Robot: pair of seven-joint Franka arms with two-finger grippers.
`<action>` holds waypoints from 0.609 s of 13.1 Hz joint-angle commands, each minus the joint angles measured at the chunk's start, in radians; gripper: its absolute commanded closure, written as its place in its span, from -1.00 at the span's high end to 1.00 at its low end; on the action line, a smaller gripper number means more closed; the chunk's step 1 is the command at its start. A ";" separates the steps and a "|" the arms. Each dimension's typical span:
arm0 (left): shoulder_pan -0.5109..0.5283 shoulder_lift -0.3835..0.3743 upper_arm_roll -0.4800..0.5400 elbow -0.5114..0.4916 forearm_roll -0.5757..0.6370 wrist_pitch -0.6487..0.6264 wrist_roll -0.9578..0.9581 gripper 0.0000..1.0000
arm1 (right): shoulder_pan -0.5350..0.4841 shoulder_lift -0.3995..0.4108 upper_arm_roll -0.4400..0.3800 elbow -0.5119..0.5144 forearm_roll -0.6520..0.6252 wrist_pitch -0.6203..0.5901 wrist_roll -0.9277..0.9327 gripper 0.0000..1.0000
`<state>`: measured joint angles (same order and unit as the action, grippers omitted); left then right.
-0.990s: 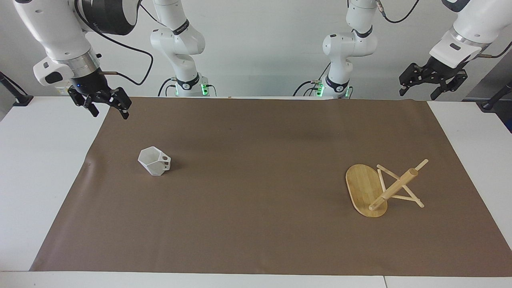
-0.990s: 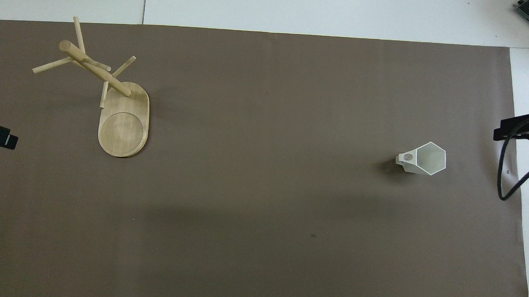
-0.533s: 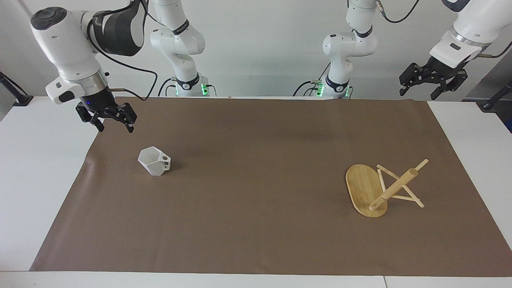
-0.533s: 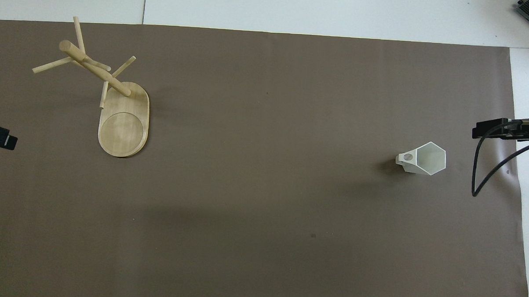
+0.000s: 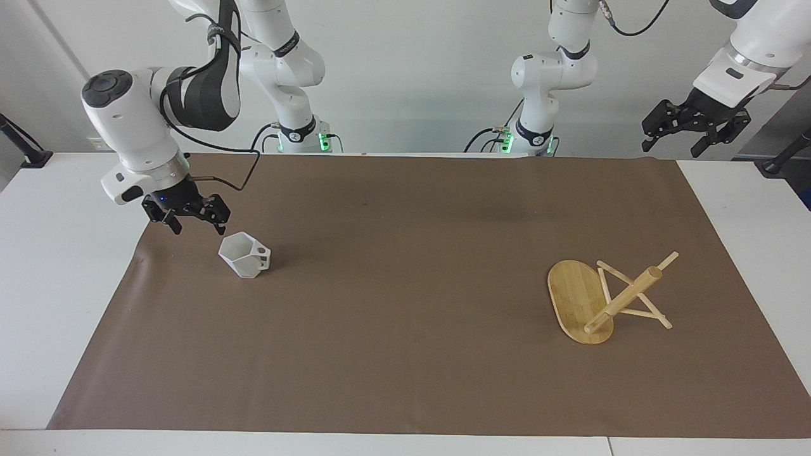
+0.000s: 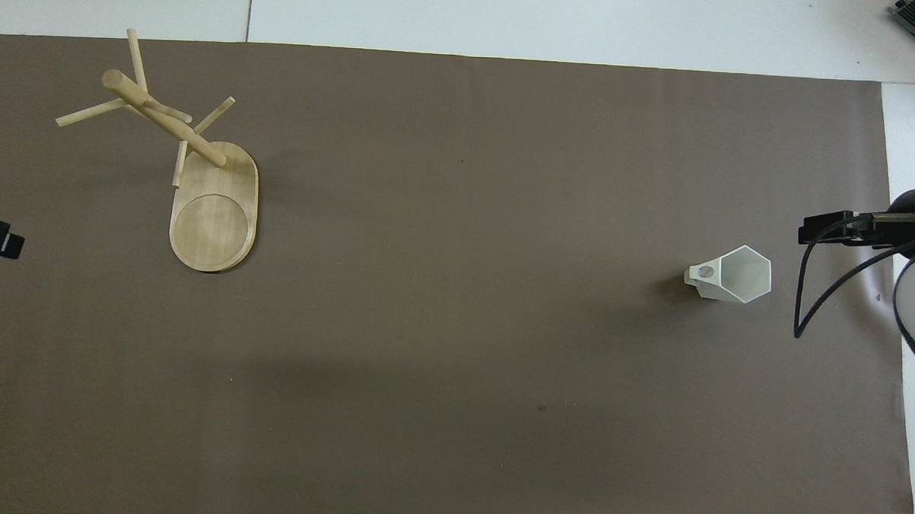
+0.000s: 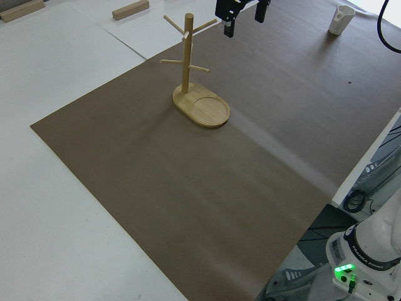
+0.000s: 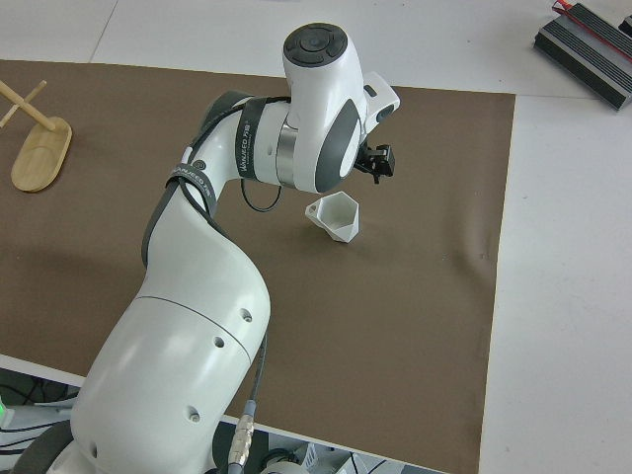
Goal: Hang cup on rack
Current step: 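Reach the right gripper to the white hexagonal cup's handle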
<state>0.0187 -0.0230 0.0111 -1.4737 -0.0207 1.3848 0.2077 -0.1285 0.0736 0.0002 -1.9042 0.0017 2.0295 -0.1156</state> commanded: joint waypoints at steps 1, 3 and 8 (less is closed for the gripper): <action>0.000 -0.022 -0.002 -0.027 0.019 0.025 0.009 1.00 | -0.017 -0.005 0.007 -0.050 0.017 0.058 -0.039 1.00; -0.006 -0.023 -0.003 -0.028 0.019 0.022 0.006 1.00 | -0.017 0.003 0.007 -0.068 0.017 0.077 -0.039 1.00; 0.000 -0.023 -0.002 -0.028 0.019 0.016 0.004 1.00 | -0.019 0.018 0.007 -0.114 0.018 0.109 -0.036 1.00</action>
<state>0.0184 -0.0231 0.0092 -1.4737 -0.0207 1.3875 0.2077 -0.1297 0.0928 0.0002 -1.9852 0.0017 2.0909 -0.1196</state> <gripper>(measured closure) 0.000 0.000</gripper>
